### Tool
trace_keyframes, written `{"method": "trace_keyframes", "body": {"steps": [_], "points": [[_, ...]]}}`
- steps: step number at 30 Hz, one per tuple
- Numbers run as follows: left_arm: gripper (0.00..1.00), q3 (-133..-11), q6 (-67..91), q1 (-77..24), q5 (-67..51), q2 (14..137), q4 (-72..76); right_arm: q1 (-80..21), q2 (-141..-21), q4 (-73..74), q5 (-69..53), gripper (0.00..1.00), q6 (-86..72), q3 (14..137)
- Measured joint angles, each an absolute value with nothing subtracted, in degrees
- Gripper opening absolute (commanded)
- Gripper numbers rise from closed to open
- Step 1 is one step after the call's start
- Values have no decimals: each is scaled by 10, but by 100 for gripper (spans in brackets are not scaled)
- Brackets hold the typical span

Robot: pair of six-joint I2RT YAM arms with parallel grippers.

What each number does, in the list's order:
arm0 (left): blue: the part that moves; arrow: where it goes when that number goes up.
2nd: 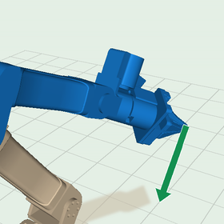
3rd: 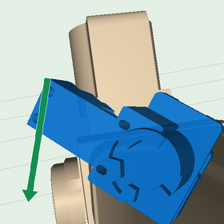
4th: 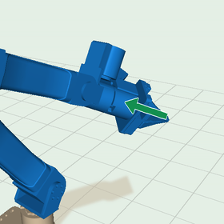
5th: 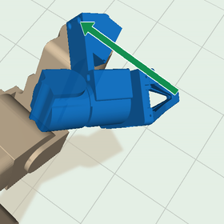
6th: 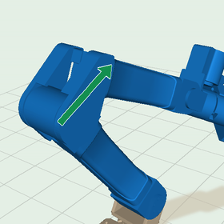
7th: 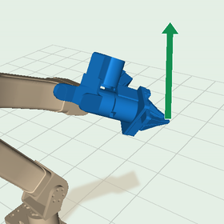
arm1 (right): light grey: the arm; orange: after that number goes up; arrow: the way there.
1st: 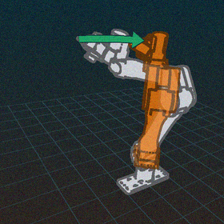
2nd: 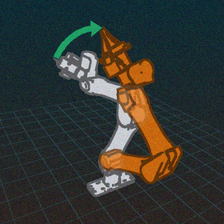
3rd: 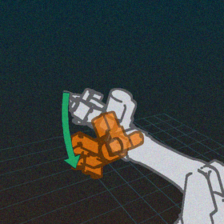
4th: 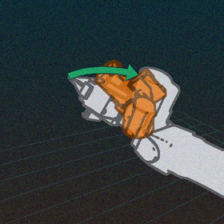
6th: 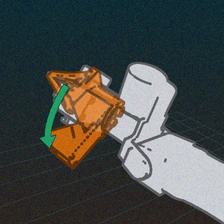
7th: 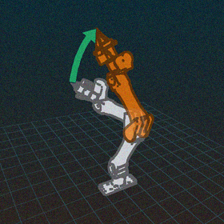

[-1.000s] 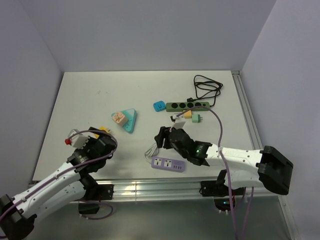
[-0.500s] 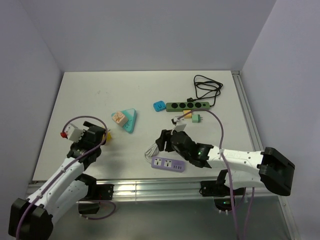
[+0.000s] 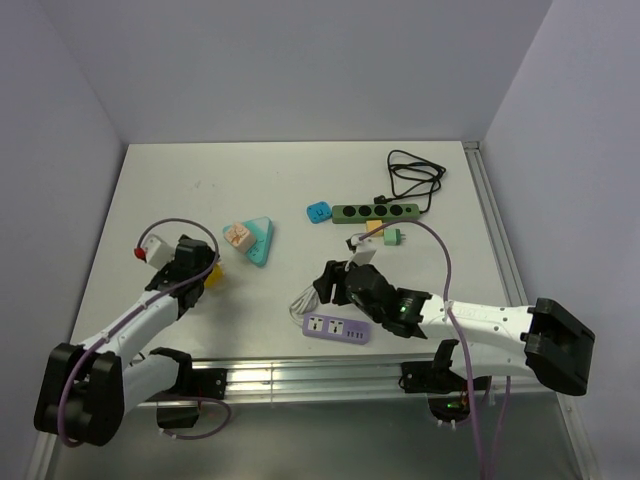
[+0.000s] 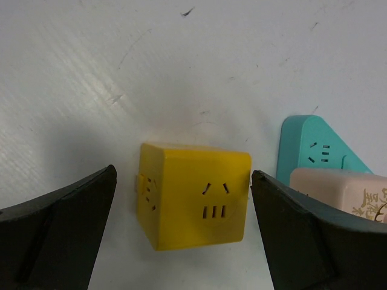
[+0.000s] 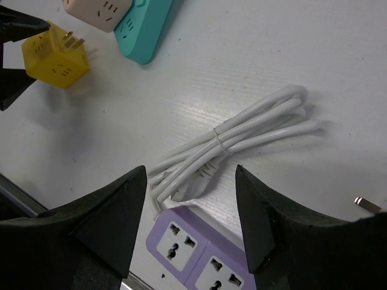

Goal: Insert the plug
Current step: Pick up the plug from the center of the board.

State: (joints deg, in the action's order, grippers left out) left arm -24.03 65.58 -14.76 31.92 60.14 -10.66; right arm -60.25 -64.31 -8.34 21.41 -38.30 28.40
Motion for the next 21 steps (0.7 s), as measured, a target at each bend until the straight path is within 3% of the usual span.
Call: {"method": "trace_keyframes", "body": {"steps": [6, 9, 16, 21], "points": [[92, -247, 647, -142, 295, 641, -83, -602, -658, -86, 214, 68, -383, 284], [67, -247, 642, -141, 284, 644, -73, -602, -671, -86, 214, 68, -382, 285], [36, -237, 637, -140, 267, 623, -53, -602, -703, -95, 214, 67, -380, 293], [34, -227, 635, -140, 252, 593, -60, -602, -732, -110, 204, 66, -378, 301]]}}
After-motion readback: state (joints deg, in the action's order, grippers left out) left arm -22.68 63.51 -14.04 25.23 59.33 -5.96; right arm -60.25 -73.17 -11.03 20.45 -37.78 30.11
